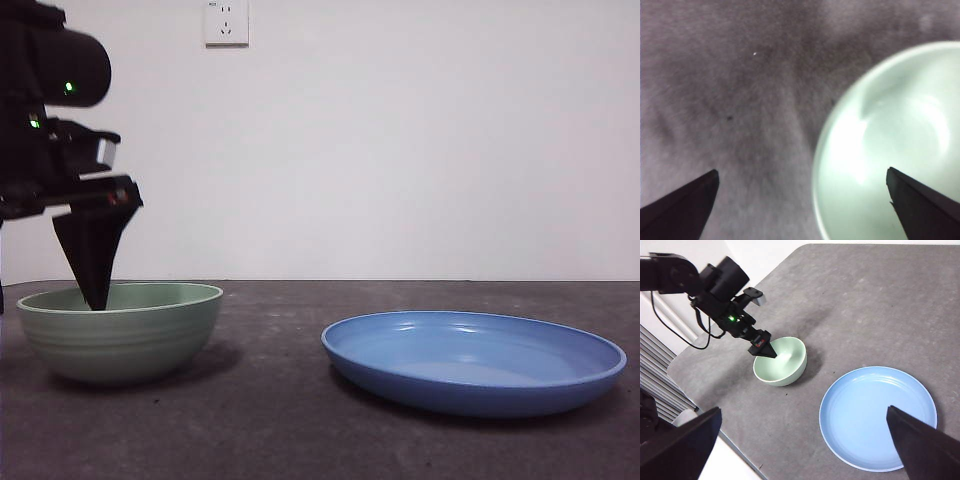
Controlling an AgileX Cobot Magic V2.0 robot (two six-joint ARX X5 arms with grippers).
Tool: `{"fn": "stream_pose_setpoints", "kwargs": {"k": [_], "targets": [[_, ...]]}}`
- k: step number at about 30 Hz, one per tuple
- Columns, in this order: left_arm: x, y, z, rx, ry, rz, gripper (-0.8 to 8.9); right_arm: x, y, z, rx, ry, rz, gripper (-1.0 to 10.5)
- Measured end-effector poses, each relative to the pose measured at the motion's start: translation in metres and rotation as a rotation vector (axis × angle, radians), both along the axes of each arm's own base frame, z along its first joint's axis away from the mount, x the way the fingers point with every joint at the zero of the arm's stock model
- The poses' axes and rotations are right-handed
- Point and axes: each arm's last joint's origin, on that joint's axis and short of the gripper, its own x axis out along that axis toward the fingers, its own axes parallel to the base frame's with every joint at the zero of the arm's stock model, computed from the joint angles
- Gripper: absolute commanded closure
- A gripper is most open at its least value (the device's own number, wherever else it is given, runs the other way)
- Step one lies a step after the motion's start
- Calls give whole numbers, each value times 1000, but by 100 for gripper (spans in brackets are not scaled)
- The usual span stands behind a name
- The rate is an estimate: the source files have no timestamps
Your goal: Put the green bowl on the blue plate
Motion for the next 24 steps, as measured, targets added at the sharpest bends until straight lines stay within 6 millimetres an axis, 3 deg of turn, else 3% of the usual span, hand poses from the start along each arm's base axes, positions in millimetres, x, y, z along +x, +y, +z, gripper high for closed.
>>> {"fn": "stream_pose_setpoints", "kwargs": {"k": [5, 13, 18, 24], "targets": [[5, -1, -10, 6, 22, 0, 308, 0, 0, 0, 0, 0, 0, 357], [8, -2, -13, 5, 13, -7, 705, 0, 0, 0, 0, 0, 0, 357], [8, -2, -13, 5, 14, -7, 805, 0, 0, 0, 0, 0, 0, 357], [8, -2, -12, -2, 11, -10, 808, 0, 0, 0, 0, 0, 0, 357]]}}
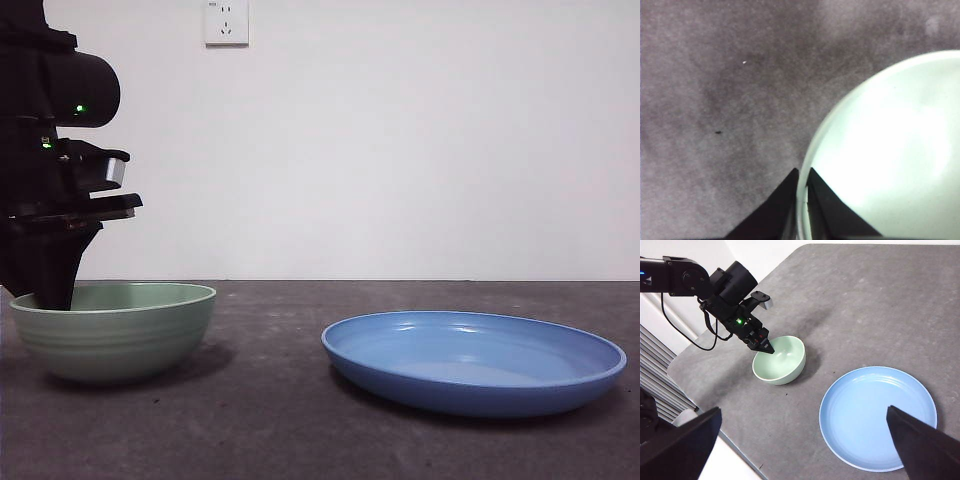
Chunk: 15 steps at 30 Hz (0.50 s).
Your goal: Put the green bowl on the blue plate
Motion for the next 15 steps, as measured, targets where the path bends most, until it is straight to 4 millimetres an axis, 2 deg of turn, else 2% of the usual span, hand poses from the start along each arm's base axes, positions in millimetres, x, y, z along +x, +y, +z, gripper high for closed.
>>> {"fn": "stream_pose_setpoints", "kwargs": {"k": [4, 8, 11, 15], "targets": [[0, 0, 5, 4, 13, -3, 807, 0, 0, 0, 0, 0, 0, 357], [4, -8, 24, 4, -1, 5, 807, 0, 0, 0, 0, 0, 0, 357], [6, -27, 45, -14, -36, -20, 806, 0, 0, 0, 0, 1, 0, 357], [2, -63, 74, -57, -112, -104, 805, 0, 0, -1, -2, 11, 0, 357]]}}
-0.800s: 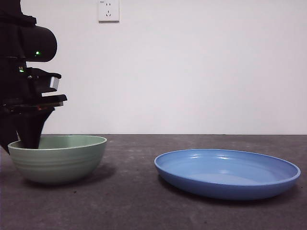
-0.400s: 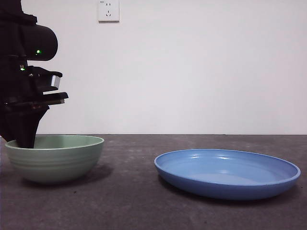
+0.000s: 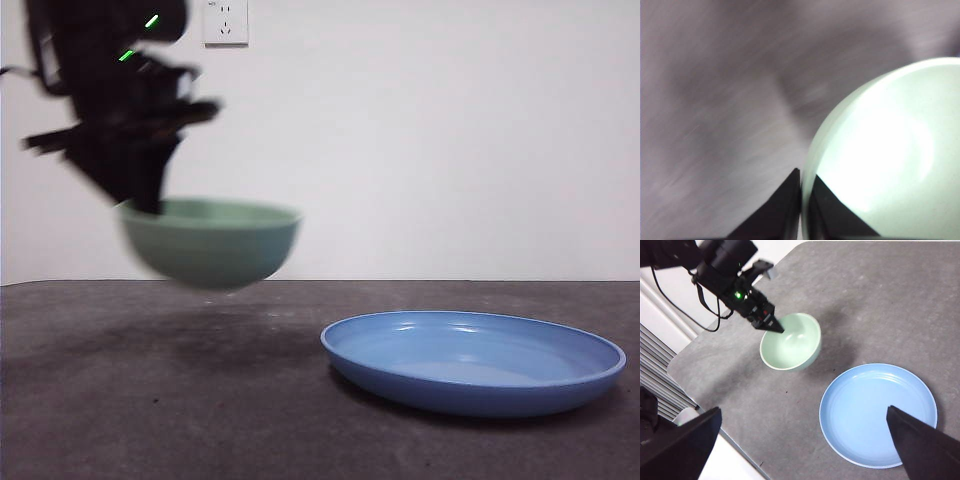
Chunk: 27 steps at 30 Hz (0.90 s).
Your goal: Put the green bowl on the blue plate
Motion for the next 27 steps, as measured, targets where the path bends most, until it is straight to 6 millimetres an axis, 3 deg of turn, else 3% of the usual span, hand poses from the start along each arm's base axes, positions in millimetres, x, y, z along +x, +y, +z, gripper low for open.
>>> {"fn": "stream_pose_setpoints", "kwargs": {"k": [5, 14, 19, 27], "targets": [[-2, -48, 17, -35, -40, -102, 805, 0, 0, 0, 0, 0, 0, 357], [8, -131, 7, -47, -19, -248, 805, 0, 0, 0, 0, 0, 0, 357], [18, -159, -7, -46, -17, -282, 806, 0, 0, 0, 0, 0, 0, 357], [24, -176, -44, -72, 106, -331, 806, 0, 0, 0, -1, 4, 0, 357]]}}
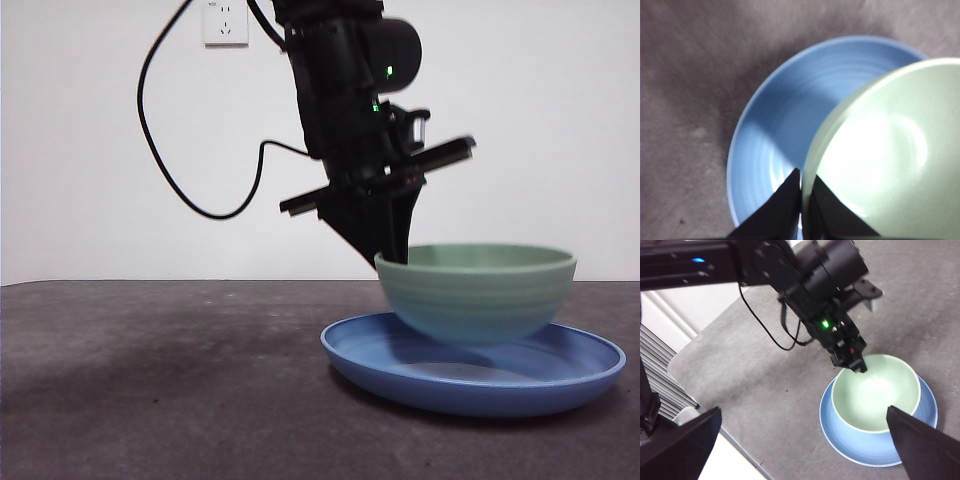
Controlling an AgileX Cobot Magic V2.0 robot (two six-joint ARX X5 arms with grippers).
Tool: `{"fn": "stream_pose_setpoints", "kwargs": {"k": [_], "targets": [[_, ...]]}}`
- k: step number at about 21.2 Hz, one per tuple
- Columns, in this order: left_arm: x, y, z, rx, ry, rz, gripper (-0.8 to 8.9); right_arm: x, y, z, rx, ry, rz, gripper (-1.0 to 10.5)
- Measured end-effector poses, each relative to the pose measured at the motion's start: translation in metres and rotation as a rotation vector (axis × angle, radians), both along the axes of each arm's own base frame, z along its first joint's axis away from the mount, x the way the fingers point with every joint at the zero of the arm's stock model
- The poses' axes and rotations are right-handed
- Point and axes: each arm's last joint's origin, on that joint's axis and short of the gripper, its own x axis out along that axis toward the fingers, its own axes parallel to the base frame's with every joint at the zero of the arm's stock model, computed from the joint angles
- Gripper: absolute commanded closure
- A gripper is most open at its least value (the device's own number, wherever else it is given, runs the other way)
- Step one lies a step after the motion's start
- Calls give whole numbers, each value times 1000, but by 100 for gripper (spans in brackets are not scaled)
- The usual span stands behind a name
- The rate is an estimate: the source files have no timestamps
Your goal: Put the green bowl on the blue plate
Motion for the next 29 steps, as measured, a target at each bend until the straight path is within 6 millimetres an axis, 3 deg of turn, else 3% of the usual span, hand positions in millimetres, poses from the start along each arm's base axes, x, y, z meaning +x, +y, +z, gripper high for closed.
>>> {"fn": "stream_pose_setpoints", "kwargs": {"k": [3, 16, 18, 22, 26, 28, 29], "targets": [[2, -2, -10, 18, 15, 1, 806, 0, 0, 0, 0, 1, 0, 357], [0, 3, -12, 103, -3, 4, 802, -1, 0, -1, -2, 11, 0, 357], [0, 2, -12, 101, -5, 4, 719, -1, 0, -1, -3, 13, 0, 357], [2, 1, -9, 86, -21, 3, 448, -1, 0, -1, -3, 13, 0, 357], [-2, 4, -3, 109, -9, -21, 377, -1, 0, -1, -3, 14, 0, 358], [-9, 11, 19, 98, -24, -29, 274, -1, 0, -1, -3, 14, 0, 357], [-15, 18, 40, 73, -52, -29, 209, -1, 0, -1, -3, 14, -1, 357]]}}
